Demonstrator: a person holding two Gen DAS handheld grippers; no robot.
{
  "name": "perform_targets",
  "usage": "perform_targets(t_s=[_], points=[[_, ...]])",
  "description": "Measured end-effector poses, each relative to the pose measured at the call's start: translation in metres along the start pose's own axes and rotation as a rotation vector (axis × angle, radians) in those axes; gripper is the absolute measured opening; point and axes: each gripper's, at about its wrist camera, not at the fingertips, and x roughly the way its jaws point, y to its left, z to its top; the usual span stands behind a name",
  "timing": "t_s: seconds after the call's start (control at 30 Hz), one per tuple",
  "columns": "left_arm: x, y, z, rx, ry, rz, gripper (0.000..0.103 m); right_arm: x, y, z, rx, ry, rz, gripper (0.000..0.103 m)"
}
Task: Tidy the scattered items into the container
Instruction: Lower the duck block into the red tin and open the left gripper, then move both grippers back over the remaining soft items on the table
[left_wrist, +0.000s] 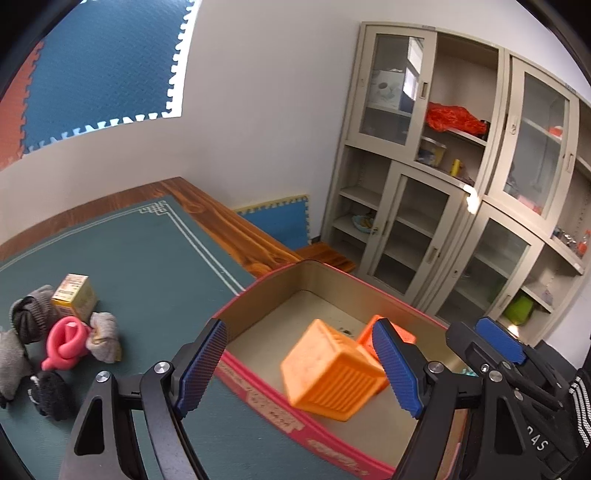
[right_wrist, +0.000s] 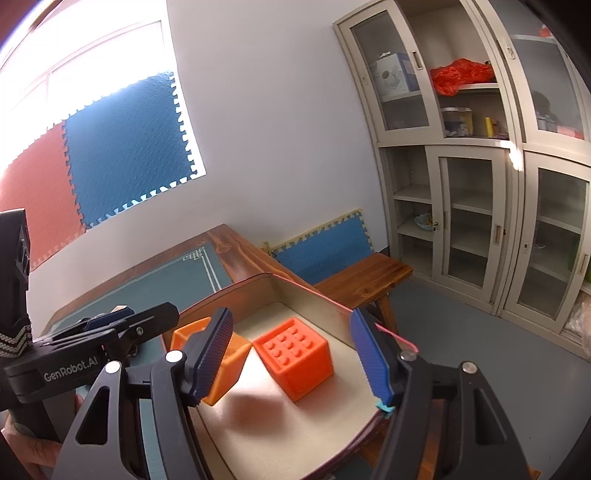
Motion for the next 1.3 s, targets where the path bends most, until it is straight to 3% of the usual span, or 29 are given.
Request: perform_targets(t_s=[0.23,0.33,0.67,0.87,1.13,1.3], points=[[-0.008,0.024,-0.006,-0.035,0.001,0.055,0.083,0.001,0.011,-0.001,-0.024,0.008,0.006,0.071],[-0.012,0.038,-0.008,-0.063,-0.002,0.068,0.083,0.007,0.022,-0.003,-0.079,0.048,-0.006,0.078],[-0.03,0.063,-0.016,-0.09,-0.014,0.079,0.083,0.024,0.05,-0.015,-0.23,0.159,-0.089,0.079],[-0.045,0.083,-0.021,-0.113,-0.026,0.101,0.083,0.054,0.062,-0.015,-0.285,0.269,-0.12,0.081],[-0.068,0.128,-0.032,-0.179,-0.041,0.172,0.083,0.067,0.074,0.001,-0.266,0.251,-0.141,0.081],[-0.077,0.158,-0.042,-0.219,-0.035,0.213,0.083,0.051,0.091,0.004,-0.246,0.182,-0.069,0.081]])
